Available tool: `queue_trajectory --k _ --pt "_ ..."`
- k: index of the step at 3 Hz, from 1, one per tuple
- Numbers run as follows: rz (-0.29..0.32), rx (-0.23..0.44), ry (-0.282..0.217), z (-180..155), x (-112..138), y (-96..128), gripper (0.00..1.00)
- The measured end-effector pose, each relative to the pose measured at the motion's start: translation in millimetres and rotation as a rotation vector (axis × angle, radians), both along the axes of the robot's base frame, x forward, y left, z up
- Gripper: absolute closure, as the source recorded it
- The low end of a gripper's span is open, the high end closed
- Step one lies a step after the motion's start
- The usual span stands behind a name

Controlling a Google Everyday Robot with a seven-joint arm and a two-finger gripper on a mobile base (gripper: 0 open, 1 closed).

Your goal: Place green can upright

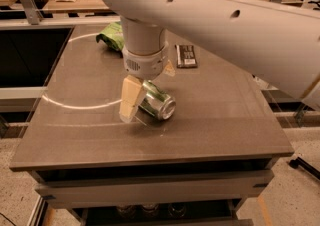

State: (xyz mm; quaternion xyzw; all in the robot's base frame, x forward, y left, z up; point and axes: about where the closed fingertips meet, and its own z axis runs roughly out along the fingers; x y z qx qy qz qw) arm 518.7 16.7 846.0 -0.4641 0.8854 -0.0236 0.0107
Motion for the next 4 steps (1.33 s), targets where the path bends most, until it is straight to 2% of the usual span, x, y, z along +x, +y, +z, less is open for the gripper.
queue_trajectory --k 2,3,4 --pt "-0.013 -0.022 0.001 -4 10 0 0.0" --pt "-0.027 -0.03 0.002 -6 14 2 0.18" --pt "-0.022 -0.027 0.001 -7 17 6 0.41"
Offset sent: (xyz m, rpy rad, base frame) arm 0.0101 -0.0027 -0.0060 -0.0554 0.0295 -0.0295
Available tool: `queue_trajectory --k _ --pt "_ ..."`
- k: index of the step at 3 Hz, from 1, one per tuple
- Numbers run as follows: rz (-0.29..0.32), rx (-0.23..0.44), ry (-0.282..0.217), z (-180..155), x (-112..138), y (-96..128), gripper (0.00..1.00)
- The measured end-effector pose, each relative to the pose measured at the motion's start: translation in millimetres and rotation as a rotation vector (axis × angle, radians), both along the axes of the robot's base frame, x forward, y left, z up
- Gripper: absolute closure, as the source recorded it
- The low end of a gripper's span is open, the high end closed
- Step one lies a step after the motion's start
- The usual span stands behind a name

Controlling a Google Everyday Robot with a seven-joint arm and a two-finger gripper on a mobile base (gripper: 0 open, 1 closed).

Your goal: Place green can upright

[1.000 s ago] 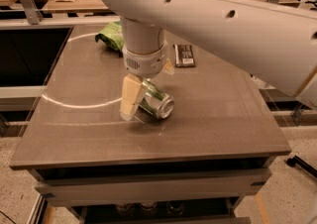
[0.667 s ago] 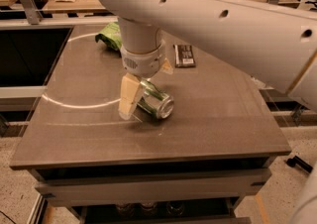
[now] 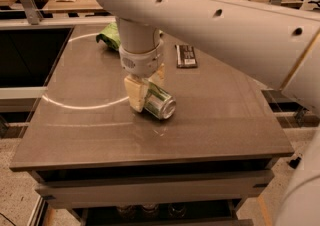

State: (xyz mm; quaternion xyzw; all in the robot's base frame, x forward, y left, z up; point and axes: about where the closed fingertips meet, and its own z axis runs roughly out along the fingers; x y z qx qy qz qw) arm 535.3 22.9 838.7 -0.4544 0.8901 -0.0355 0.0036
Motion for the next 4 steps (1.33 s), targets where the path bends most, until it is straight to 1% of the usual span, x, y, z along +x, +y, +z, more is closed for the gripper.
queue_trajectory --k 1,2,3,4 --pt "0.003 0.003 0.002 -2 0 0 0.64" --pt "0.042 0.081 -0.031 16 1 1 0.88" --pt "0.124 0.272 -0.132 69 1 3 1.0" --pt "0.212 0.464 -0.241 118 0 -1 1.0"
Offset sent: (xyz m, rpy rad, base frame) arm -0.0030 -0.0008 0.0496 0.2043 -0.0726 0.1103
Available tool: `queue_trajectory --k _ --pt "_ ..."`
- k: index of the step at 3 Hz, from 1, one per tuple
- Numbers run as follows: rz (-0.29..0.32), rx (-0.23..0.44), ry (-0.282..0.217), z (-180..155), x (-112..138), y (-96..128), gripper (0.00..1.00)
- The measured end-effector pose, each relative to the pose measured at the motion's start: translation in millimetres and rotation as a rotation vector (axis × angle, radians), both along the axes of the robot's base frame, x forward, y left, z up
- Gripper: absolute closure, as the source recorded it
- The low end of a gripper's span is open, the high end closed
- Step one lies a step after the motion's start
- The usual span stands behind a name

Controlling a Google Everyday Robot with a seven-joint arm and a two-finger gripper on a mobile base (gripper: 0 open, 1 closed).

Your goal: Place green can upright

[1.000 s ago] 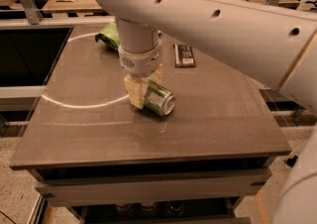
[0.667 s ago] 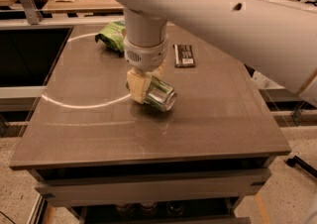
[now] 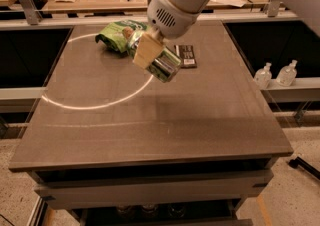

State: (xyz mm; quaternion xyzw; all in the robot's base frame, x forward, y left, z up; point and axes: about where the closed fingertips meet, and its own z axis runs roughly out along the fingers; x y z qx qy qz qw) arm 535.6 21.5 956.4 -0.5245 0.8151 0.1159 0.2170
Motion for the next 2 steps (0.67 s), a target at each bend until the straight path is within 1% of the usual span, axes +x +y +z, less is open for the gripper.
queue_trajectory --k 1,2 --pt "0.056 0.187 -0.098 30 1 -11 1.0" --pt "0.085 0.351 -0.157 42 4 -25 1.0"
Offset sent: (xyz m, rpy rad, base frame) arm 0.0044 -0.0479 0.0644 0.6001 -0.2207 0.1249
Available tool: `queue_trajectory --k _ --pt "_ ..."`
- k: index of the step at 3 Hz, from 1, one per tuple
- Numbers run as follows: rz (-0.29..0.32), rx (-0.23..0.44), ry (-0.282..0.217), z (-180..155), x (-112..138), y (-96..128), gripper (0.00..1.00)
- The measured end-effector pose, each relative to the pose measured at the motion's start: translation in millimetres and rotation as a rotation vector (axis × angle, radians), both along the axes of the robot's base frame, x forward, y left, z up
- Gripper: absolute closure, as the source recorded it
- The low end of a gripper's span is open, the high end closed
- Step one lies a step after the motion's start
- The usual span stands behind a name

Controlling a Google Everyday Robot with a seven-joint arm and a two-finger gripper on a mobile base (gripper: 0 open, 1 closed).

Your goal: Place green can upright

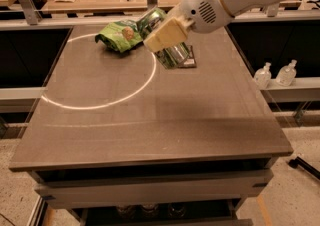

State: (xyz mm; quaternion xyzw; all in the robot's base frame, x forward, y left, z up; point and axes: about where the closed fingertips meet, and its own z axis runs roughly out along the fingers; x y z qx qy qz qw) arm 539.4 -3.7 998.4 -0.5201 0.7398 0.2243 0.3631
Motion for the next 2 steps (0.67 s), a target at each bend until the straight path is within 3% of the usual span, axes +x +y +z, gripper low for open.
queue_trajectory --k 1,2 --pt "0.02 0.047 -0.009 9.3 -7.2 -0.1 1.0" --pt "0.021 0.047 -0.008 9.4 -7.3 0.8 1.0"
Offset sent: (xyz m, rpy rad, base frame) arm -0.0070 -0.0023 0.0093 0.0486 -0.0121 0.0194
